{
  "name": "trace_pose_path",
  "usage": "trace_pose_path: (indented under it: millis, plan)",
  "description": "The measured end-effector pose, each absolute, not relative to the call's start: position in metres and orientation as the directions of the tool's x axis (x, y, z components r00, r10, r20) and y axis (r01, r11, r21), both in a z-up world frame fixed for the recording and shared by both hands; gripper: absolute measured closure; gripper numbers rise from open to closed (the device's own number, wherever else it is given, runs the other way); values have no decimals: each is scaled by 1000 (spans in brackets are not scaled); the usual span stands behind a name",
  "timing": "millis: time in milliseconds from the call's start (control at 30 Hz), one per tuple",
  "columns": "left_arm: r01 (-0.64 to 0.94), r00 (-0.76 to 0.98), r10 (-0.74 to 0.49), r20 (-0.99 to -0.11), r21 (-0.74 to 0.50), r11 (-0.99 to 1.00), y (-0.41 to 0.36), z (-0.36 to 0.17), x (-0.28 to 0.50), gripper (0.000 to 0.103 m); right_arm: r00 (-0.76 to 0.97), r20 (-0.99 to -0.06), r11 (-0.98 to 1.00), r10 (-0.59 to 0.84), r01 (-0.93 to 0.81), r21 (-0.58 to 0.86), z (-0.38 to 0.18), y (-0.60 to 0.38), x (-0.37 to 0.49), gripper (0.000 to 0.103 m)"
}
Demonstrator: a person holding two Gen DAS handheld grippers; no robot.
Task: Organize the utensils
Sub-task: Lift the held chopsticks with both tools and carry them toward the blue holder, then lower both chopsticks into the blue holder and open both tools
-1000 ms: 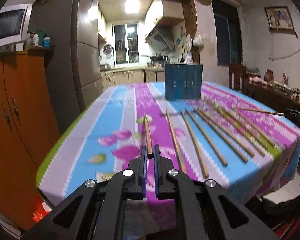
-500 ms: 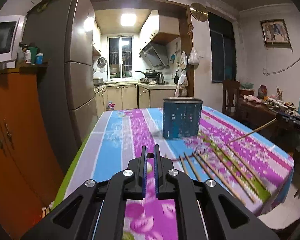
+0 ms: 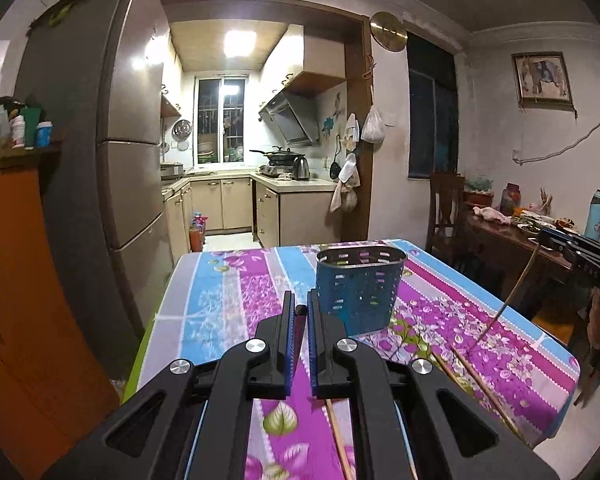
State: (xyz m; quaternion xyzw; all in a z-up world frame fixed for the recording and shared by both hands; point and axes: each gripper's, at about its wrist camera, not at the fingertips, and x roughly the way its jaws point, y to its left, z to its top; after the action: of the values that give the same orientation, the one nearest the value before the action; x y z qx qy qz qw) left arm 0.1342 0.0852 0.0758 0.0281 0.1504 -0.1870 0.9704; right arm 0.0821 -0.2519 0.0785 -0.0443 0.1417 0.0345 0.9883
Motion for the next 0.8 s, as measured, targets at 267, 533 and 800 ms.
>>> trace_pose_path:
  millis: [267, 533, 800]
  plan:
    - [392, 882, -371, -290, 13, 920, 80, 87, 155, 96, 956, -279, 991, 92, -116, -69, 93, -251, 107, 98]
    - [400, 884, -381, -271, 16, 917, 83, 101, 159, 96, 958, -265, 989, 107, -129, -68, 103, -248, 110, 98]
    - [410, 885, -391, -252, 26, 912, 79, 112, 150, 96, 962, -247, 987, 119, -142, -78, 114, -242, 106, 98]
